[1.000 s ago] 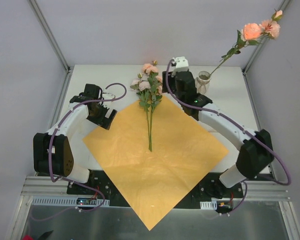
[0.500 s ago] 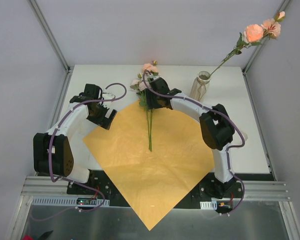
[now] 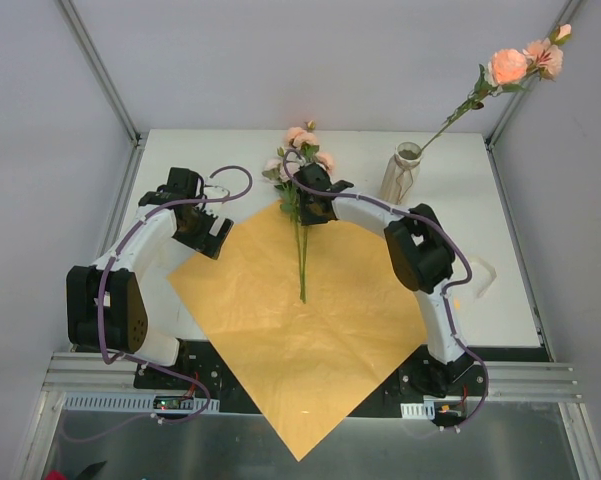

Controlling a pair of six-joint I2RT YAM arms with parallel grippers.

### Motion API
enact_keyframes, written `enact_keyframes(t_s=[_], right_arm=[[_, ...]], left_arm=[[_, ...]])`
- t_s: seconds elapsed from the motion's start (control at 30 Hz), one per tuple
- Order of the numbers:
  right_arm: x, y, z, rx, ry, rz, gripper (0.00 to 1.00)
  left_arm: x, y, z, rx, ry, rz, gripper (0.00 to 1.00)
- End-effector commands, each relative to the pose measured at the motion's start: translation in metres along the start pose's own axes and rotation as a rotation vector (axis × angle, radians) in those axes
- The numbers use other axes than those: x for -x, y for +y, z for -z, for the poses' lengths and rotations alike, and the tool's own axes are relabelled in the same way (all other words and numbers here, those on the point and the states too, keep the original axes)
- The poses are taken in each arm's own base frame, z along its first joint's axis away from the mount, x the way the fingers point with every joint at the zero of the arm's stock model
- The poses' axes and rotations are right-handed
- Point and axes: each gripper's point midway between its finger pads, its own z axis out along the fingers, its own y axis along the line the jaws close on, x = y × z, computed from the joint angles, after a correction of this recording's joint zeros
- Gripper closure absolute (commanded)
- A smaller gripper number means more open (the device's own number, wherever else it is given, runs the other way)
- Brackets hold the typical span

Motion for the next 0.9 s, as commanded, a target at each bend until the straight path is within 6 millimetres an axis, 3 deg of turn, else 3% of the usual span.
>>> enact_keyframes(t_s=[0.0,0.07,0.17,0.47,0.53,0.57,0.67,0.77,0.87], right_arm=[[0.013,0.001,0.012,-0.016,-0.061,-0.031,0.77],[0.027,0.005,0.025,0.007,-0.118,-0.045,0.88],[0.038,0.007,0.041,0.03,-0.173,-0.057,0.96],[0.064,0.014,0.096,0.108,-0.294,-0.058,0.99],[0.078,0.015,0.116,0.134,-0.366,-0.062,0.99],[0.075,0.013,0.117,0.132,-0.371,-0.06,0.99],[0.094,0.015,0.146,0.17,-0.48,-0.019,0.99],[0.129,0.014,0.191,0.192,-0.659,0.034,0.99],[0.173,0.008,0.248,0.205,-0.9,0.082,0.99]], left_arm=[[-0.001,0.002,0.002,0.001,-0.005,-0.012,0.01],[-0.003,0.002,0.002,0.002,-0.001,-0.013,0.01],[-0.004,0.002,0.002,0.007,0.001,-0.014,0.01],[-0.002,0.001,0.003,-0.001,-0.01,-0.008,0.01],[-0.003,0.001,0.003,0.0,-0.007,-0.007,0.01],[-0.003,0.001,0.003,-0.001,-0.007,-0.009,0.01],[-0.002,0.001,0.003,-0.002,-0.009,-0.008,0.01],[-0.002,0.0,0.002,-0.003,-0.008,-0.009,0.01],[0.0,0.001,0.003,-0.005,-0.01,-0.008,0.01]])
